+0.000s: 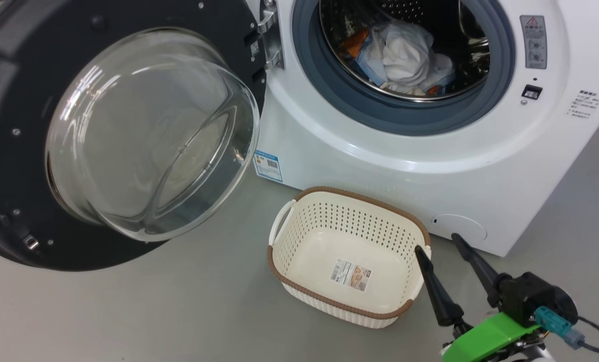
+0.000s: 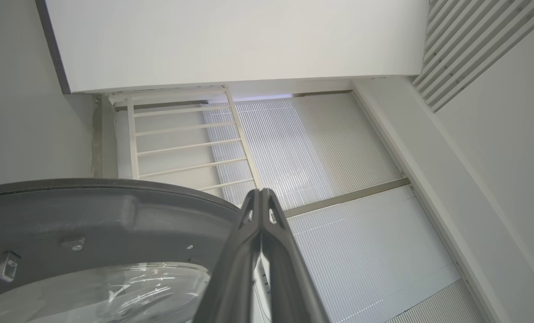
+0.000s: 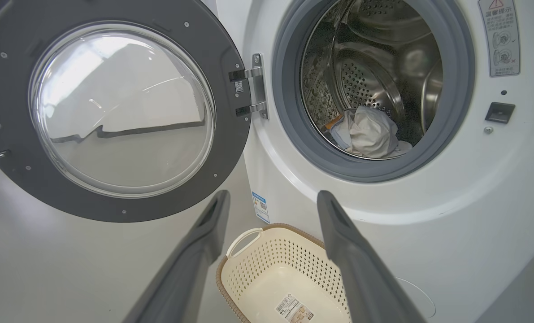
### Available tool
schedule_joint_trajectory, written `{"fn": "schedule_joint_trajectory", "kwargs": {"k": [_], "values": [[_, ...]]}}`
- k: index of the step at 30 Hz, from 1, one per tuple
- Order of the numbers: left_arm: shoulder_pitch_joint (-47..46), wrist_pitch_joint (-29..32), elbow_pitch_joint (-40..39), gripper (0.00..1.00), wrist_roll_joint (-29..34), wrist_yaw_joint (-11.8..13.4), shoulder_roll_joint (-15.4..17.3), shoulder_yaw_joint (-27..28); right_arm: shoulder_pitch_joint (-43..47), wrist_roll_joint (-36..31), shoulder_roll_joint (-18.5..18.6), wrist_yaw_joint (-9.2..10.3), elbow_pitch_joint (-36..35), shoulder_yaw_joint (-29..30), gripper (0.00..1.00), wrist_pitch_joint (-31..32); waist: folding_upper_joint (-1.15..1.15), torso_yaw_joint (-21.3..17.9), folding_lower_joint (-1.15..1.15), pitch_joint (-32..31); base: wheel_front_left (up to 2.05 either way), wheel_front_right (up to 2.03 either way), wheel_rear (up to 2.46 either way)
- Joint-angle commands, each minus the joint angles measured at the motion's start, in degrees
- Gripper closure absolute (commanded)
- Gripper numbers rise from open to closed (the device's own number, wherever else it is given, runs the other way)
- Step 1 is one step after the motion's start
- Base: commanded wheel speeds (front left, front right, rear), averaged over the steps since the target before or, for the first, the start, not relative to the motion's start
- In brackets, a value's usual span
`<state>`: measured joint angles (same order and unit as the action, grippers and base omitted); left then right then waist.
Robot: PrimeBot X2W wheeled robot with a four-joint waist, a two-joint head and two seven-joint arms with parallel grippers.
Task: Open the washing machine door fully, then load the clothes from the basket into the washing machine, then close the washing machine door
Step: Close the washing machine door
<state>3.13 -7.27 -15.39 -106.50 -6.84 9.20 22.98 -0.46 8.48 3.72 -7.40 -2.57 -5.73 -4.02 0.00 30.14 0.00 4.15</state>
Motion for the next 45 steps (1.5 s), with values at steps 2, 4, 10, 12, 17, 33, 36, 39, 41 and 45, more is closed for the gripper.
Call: {"fn": "schedule_joint_trajectory", "kwargs": {"k": [2,4,10,12,17,33,36,39,41,45], "values": [[-4.0,1.8,1.4,1.0,-1.4,-0.6,3.8,4.0,-3.0,-0.7,0.3,-0.09,-2.2,-1.2,0.0,0.4,0.0,0.3,0.0,1.3,0.0,0.0,0.0],[-6.4,3.9,5.8,1.0,-3.0,-0.6,6.5,5.9,-3.3,-0.8,0.6,-0.09,-2.6,-1.2,0.0,0.7,0.0,0.4,0.0,2.1,0.0,0.0,0.0],[-13.7,10.0,20.8,1.0,-6.5,0.6,15.6,7.3,-4.1,-1.0,1.4,-0.09,-3.5,-1.2,0.0,1.4,0.0,0.6,0.0,3.6,0.0,0.0,0.0],[-16.0,11.7,25.4,1.0,-7.1,1.7,18.3,7.1,-4.2,-0.9,1.7,-0.09,-3.7,-1.2,0.0,1.5,0.0,0.6,0.0,3.8,0.0,0.0,0.0],[-21.2,15.2,34.4,1.0,-7.2,4.7,23.9,5.3,-4.0,-0.7,2.3,-0.09,-4.1,-1.4,0.0,2.0,0.0,0.5,0.0,4.0,0.0,0.0,0.0],[-28.7,25.0,46.7,1.0,-0.8,12.1,33.2,-6.4,-4.4,-0.9,4.1,-0.09,-7.5,-1.9,0.0,4.5,0.0,-2.1,0.0,7.3,0.0,0.0,0.0],[-28.6,26.5,47.5,1.0,0.1,12.3,33.4,-8.1,-4.6,-0.9,4.4,-0.09,-7.8,-2.0,0.0,4.8,0.0,-2.4,0.0,7.9,0.0,0.0,0.0],[-29.0,27.9,48.4,1.0,0.6,12.1,32.9,-9.5,-4.9,-0.8,4.8,-0.09,-8.1,-2.2,0.0,5.1,0.0,-2.8,0.0,8.5,0.0,0.0,0.0],[-29.1,28.1,49.0,1.0,1.2,12.0,32.5,-10.4,-5.1,-0.8,5.0,-0.09,-8.4,-2.2,0.0,5.4,0.0,-3.0,0.0,9.0,0.0,0.0,0.0],[-29.6,28.0,50.6,1.0,1.8,11.4,31.5,-11.3,-5.4,-0.7,5.4,-0.09,-9.1,-2.3,0.0,6.0,0.0,-3.4,0.0,10.1,0.0,0.0,0.0]]}}
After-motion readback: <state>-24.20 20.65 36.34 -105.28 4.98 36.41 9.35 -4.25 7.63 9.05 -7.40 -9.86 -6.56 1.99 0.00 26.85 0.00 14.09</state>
